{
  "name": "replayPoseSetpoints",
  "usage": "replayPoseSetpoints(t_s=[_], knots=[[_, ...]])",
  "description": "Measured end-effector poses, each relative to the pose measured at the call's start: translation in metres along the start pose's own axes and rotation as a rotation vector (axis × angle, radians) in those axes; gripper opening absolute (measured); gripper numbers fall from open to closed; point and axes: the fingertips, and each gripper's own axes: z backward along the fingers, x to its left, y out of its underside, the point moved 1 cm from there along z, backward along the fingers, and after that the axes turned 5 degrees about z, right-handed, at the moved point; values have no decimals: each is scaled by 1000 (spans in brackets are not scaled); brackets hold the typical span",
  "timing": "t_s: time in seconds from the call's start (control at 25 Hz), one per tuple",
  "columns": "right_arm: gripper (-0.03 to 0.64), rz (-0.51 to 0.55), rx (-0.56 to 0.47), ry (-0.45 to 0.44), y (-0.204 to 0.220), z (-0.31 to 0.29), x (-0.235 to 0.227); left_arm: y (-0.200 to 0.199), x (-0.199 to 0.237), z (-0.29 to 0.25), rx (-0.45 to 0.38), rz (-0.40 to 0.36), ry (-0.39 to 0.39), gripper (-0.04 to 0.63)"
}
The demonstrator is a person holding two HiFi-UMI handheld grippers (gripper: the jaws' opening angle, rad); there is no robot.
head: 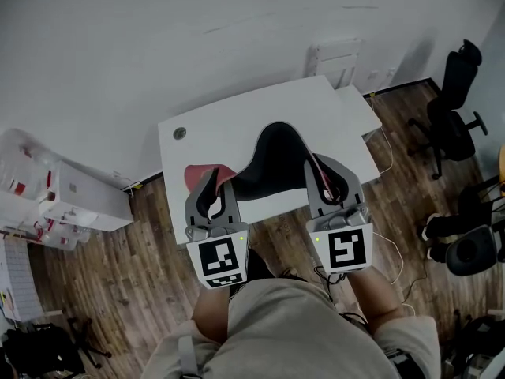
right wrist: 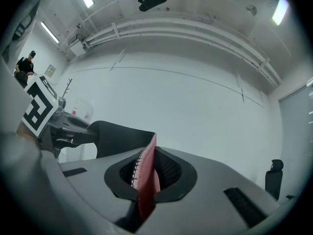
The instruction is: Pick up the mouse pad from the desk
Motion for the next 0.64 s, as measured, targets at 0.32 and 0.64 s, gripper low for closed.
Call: replayPoseSetpoints(t_s=[0.32,0.64], knots=[[50,-17,-4,40,7,64,-11,-10,-68,30,-58,11,92,31],[50,-20,-16,104,20,117,-38,-14,-122,49,-60,-34,152,31]])
